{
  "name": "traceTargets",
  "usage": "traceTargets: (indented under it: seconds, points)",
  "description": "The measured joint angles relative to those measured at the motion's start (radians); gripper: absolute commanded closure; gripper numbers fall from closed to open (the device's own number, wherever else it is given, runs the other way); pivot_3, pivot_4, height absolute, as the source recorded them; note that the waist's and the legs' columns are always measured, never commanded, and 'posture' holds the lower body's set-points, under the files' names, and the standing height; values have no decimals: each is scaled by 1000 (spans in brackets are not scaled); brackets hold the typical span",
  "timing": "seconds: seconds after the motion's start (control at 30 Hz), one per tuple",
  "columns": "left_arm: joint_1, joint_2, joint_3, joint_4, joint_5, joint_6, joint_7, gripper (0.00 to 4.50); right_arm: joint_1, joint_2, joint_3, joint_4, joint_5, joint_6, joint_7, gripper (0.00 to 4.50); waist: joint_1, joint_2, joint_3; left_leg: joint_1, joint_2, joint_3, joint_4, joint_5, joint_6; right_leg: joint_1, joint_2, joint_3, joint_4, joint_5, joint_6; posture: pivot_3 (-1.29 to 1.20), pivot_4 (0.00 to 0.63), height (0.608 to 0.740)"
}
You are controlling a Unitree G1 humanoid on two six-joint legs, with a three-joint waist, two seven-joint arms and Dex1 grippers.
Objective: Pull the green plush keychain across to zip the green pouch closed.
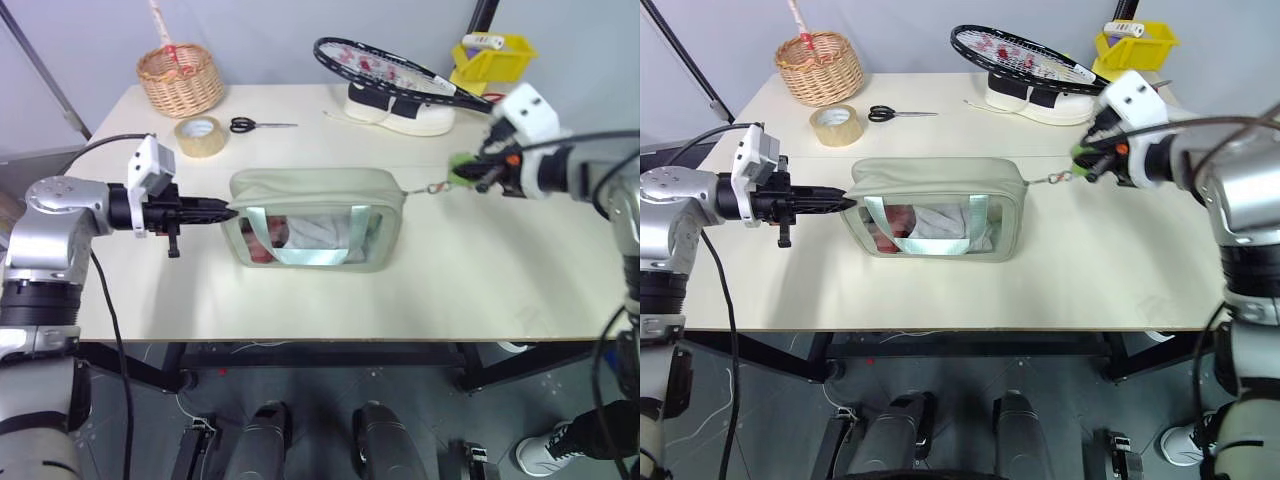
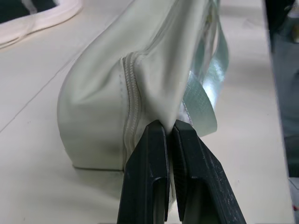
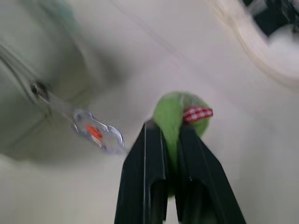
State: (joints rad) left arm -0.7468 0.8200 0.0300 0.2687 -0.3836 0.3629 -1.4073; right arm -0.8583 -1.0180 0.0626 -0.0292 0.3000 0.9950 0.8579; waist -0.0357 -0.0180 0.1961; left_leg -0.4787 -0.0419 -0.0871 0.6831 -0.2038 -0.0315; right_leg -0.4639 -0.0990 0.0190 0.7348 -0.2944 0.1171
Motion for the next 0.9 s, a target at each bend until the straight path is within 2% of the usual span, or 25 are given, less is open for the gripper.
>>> traceTargets:
  seconds: [0.1, 0.23, 0.33, 0.43, 0.53, 0.7, 0.9]
  points:
    - [4, -7, -16, -17, -18, 1, 6, 4500, 115, -79, -14, -36, -1, -93, 2, 4477, -4, 0, 0, 0, 0, 0, 0, 0, 0, 0, 0, 0, 0, 0, 0, 0, 150, 659]
    - [5, -8, -18, -14, -22, 3, 17, 4500, 261, -93, -13, -149, -22, -136, -38, 4477, -9, 0, 0, 0, 0, 0, 0, 0, 0, 0, 0, 0, 0, 0, 0, 0, 150, 659]
    - [5, -2, -16, -9, -22, 4, 21, 4500, 289, -48, 6, -198, -55, -136, -99, 4477, -12, 0, 0, 1, 1, 0, 0, 0, 0, 1, 1, 0, 0, 0, 0, 0, 150, 659]
    - [5, 4, -13, 3, -22, 6, 26, 4500, 286, 45, 30, -217, -85, -109, -165, 4477, -12, 0, 0, 1, 2, 0, 0, 0, 0, 1, 1, 0, 0, 0, 0, 0, 150, 659]
    - [6, 7, -8, 2, -22, 22, 34, 4500, 306, 121, 111, -276, -103, -77, -195, 4477, -11, 0, 0, 1, 2, 0, 0, 0, 0, 0, 1, 1, 0, 0, 0, 0, 150, 659]
    - [35, 22, 0, -30, -42, 40, 39, 4500, 343, 145, 216, -346, -166, -80, -213, 4477, -11, 0, 0, 1, 2, -1, 0, 0, 0, 1, 1, 0, 0, 0, 0, 0, 150, 659]
    - [54, 25, 9, -54, -49, 53, 62, 4500, 344, 154, 256, -362, -227, -89, -219, 4477, -11, 0, 0, 2, 2, -1, 0, 0, 0, 1, 1, 0, 0, 0, 0, 0, 150, 659]
